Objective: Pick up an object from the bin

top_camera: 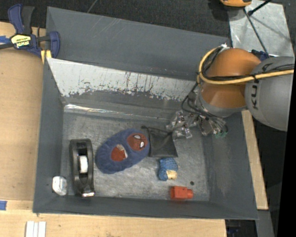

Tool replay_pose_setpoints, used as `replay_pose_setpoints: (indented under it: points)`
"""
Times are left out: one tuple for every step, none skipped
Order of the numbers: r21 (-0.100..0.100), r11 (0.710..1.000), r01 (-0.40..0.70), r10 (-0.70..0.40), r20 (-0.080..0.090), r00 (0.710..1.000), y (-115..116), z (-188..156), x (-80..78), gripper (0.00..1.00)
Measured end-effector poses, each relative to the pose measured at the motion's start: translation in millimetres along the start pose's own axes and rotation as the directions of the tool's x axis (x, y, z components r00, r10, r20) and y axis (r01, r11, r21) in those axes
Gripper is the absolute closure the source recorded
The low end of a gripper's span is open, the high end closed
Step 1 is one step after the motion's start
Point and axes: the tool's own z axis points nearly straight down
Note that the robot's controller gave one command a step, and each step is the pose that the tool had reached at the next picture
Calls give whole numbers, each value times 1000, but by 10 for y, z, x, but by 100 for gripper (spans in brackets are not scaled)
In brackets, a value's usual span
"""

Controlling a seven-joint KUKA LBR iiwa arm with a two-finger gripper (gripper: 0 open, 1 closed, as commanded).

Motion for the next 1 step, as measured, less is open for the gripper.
replay_pose_setpoints:
  points:
    - [1,1000,8,-8,-5,1000,-116,-1284,17,100]
